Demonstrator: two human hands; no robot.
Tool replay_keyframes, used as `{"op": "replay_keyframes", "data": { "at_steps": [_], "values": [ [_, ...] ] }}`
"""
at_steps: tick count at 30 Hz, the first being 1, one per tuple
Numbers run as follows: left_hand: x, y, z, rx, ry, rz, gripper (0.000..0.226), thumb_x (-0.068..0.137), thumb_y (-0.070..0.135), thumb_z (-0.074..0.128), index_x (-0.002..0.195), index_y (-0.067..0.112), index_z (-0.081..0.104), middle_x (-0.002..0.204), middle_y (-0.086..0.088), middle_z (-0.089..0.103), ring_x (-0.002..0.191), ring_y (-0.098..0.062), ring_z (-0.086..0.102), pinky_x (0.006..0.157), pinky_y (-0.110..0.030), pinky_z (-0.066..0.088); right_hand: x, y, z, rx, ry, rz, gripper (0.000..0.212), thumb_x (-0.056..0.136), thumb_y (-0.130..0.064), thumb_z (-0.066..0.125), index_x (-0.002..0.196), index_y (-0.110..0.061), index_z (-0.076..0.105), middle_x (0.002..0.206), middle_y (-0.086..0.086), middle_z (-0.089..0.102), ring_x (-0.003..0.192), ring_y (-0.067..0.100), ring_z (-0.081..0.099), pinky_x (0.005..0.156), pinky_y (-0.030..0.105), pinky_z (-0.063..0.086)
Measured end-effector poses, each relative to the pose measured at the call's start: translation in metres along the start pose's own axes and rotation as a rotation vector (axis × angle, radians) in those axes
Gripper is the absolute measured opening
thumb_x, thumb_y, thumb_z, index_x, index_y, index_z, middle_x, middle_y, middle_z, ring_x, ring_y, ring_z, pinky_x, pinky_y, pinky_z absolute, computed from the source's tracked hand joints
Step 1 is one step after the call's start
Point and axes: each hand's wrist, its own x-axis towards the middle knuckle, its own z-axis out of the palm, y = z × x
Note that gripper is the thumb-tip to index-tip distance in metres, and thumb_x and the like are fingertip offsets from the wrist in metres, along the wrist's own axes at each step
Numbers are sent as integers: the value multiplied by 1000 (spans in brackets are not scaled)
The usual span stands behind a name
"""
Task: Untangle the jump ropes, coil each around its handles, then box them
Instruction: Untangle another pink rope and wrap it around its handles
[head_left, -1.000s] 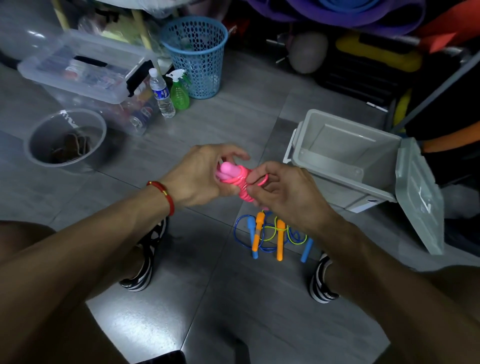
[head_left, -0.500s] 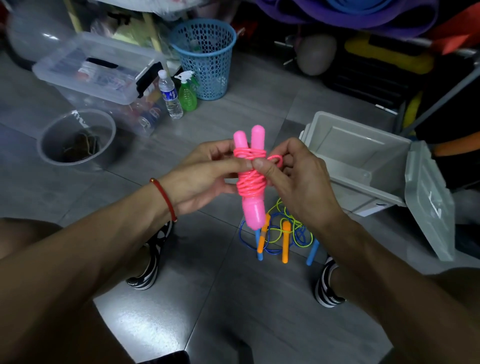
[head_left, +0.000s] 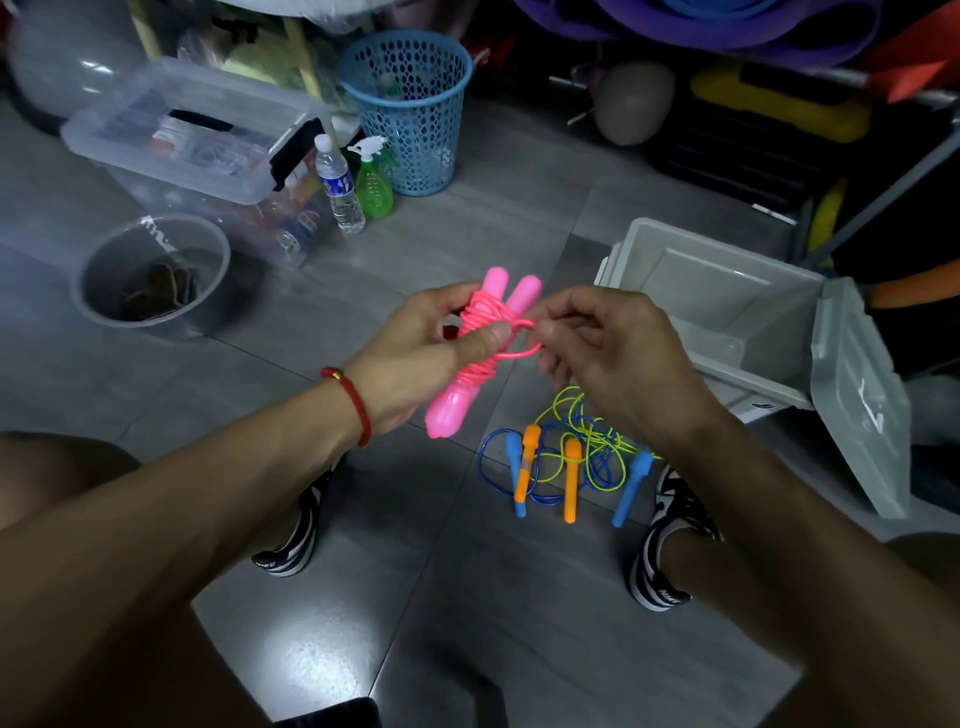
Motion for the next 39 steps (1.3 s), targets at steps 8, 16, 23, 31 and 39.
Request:
{"op": "replay_keyframes", "data": {
  "at_steps": [8,16,23,31,39],
  "values": [
    [-3,0,6,113,47,9,52,92,8,64,142,12,53,126,-7,68,120,-27,63,107,-51,47,0,5,8,13,89,-32,9,93,-1,67,95,-6,74,66,9,71,59,21,72,67,33,62],
    [-5,3,5,351,10,109,59,90,23,61,148,23,46,121,3,69,105,-12,65,100,-49,52,0,4,16,-30,188,0,7,86,-6,77,91,-11,78,59,2,69,52,15,68,57,27,60],
    [-4,3,1,450,-11,177,60,89,17,62,147,23,47,130,2,64,118,-13,62,101,-46,52,3,10,20,-58,204,18,19,79,-17,84,96,-18,76,69,-1,71,61,14,69,62,32,58],
    [-7,8,-1,431,2,186,67,84,28,63,146,33,39,133,-1,63,123,-17,61,103,-47,50,4,20,25,-306,322,-175,19,76,-23,85,93,-22,77,98,0,49,89,7,49,80,16,40],
    [-9,6,-2,469,-38,263,32,86,12,64,112,25,49,105,1,70,95,-29,68,82,-53,56,2,17,15,-345,115,-240,8,84,-14,76,88,-10,71,116,-2,59,90,5,64,82,22,58]
  ]
}}
